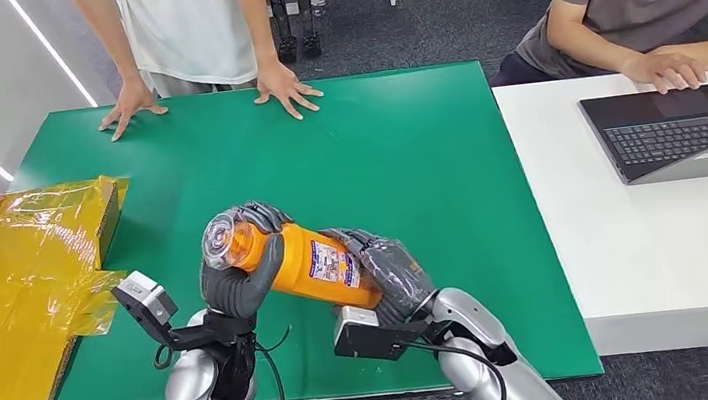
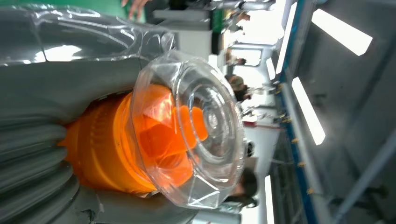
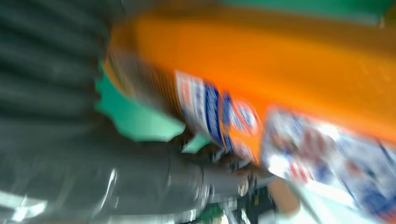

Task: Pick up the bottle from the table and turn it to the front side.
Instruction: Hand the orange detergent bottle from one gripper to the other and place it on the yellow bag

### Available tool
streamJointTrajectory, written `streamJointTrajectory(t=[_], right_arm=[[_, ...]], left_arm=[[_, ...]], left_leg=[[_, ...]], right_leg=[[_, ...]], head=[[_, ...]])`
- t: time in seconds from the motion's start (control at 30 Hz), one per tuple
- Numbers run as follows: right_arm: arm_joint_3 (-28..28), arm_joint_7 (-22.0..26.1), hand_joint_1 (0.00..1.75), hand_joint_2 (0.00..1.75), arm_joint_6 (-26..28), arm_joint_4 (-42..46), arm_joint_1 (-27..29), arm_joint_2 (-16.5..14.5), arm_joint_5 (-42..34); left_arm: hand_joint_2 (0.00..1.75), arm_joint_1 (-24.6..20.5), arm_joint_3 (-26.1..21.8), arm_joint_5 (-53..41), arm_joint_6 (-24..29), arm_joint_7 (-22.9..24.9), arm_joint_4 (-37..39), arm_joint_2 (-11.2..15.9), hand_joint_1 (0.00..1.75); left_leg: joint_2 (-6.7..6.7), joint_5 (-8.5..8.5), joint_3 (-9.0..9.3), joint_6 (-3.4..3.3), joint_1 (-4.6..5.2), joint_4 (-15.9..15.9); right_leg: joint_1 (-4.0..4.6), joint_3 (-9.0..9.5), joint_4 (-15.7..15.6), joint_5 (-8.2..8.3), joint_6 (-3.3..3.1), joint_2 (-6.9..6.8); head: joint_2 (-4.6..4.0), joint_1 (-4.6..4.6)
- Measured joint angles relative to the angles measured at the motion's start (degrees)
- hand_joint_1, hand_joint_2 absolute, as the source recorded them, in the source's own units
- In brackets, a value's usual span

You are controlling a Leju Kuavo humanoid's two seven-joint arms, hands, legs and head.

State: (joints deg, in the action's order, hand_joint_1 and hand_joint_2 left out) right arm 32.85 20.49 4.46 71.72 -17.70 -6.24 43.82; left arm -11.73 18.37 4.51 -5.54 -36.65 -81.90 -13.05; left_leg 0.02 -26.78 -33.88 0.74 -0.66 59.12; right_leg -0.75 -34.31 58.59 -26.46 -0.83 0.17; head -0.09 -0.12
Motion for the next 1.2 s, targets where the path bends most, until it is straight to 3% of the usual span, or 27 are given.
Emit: streamJointTrajectory(t=[0.37,0.73,0.97,1.2], right_arm=[[-1.7,3.2,0.00,1.75,6.9,5.3,2.9,-1.7,-8.9],[-3.6,13.3,0.00,1.75,15.9,15.9,8.3,-2.2,-24.3],[-3.7,18.2,0.00,1.75,20.6,20.6,11.4,-2.2,-30.1],[-3.6,19.5,0.00,1.75,23.4,22.9,13.0,-2.1,-33.2]], left_arm=[[1.75,0.8,-1.2,0.1,1.3,0.2,-1.4,-0.5,1.75],[1.75,2.8,-2.6,-3.0,5.8,0.3,-4.8,-0.4,1.75],[1.75,2.9,-3.4,-10.2,9.3,0.5,-7.3,1.5,1.75],[1.75,2.9,-5.3,-21.1,15.3,-0.6,-10.8,5.2,1.75]], left_leg=[[0.00,0.00,-0.01,0.00,0.00,0.0],[0.00,0.00,-0.01,0.00,0.00,0.0],[0.01,0.00,0.00,0.00,0.00,0.0],[0.01,0.00,0.01,0.00,-0.01,0.0]], right_leg=[[0.00,0.00,0.0,0.00,0.00,0.00],[0.00,0.00,0.0,-0.02,0.00,-0.01],[0.00,0.00,0.0,-0.02,0.00,0.00],[0.01,0.00,0.0,-0.03,-0.01,0.00]], head=[[0.00,0.00],[0.00,0.01],[0.00,0.01],[0.00,0.01]])
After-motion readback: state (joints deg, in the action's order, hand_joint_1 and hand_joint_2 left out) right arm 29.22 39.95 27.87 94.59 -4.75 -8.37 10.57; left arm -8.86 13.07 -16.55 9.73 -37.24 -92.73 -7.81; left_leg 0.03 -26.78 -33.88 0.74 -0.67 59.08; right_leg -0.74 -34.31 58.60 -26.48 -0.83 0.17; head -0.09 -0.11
